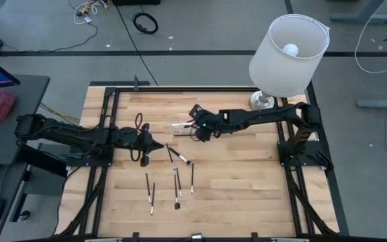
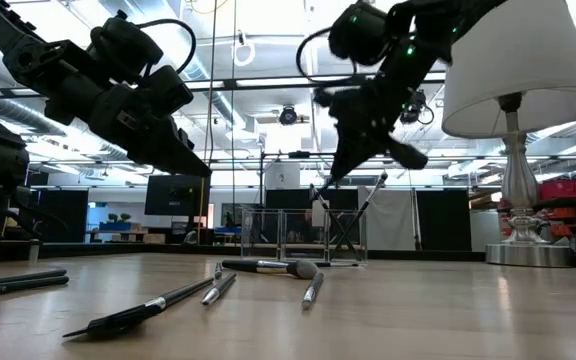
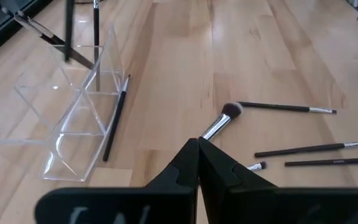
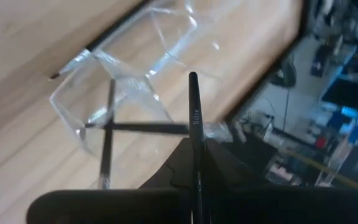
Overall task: Put items in baskets/containers
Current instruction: Put the black highlighter brush into the transparent organizer, then put the black eyeshadow brush into the transparent organizer
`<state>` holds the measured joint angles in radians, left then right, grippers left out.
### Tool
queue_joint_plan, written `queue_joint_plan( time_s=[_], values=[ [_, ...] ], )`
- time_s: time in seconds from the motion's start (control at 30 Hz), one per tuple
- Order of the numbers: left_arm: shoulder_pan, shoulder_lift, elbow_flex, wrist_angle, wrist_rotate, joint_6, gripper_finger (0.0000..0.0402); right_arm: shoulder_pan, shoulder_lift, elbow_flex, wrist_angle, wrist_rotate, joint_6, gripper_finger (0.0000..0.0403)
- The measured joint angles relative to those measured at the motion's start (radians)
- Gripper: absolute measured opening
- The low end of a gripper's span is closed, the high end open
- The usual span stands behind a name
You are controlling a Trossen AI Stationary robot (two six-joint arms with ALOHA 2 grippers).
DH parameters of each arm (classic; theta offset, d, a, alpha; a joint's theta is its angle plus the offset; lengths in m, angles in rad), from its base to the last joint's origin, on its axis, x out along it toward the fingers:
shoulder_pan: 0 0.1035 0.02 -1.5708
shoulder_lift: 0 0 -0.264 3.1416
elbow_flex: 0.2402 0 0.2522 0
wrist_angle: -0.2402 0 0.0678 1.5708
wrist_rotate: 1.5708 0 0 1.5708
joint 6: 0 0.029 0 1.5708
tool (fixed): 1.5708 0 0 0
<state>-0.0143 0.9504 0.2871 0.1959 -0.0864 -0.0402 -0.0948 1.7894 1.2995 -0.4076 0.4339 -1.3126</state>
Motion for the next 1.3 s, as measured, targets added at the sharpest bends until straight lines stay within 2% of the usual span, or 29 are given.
queue_joint_plan(
  time_s=[0.3,0.47,0.63,1.13,1.3],
  values=[
    [0.0,0.0,0.0,0.002,-0.07,0.001,0.0012,0.001,0.055,0.0,0.061,-0.006,-0.116,0.0018],
    [0.0,0.0,0.0,0.002,-0.096,0.0,0.0012,0.001,0.055,0.0,0.067,-0.095,-0.16,0.0027],
    [0.0,0.0,0.0,0.002,-0.102,0.0,0.0012,0.0,0.057,0.0,0.075,-0.113,-0.221,0.0037],
    [0.0,0.0,0.0,0.002,-0.175,0.003,0.0012,-0.039,0.059,0.0,0.082,-0.113,-0.211,0.0093],
    [0.0,0.0,0.0,0.002,-0.183,0.003,0.0012,-0.027,0.059,0.0,0.156,-0.109,-0.061,0.0107]
  ],
)
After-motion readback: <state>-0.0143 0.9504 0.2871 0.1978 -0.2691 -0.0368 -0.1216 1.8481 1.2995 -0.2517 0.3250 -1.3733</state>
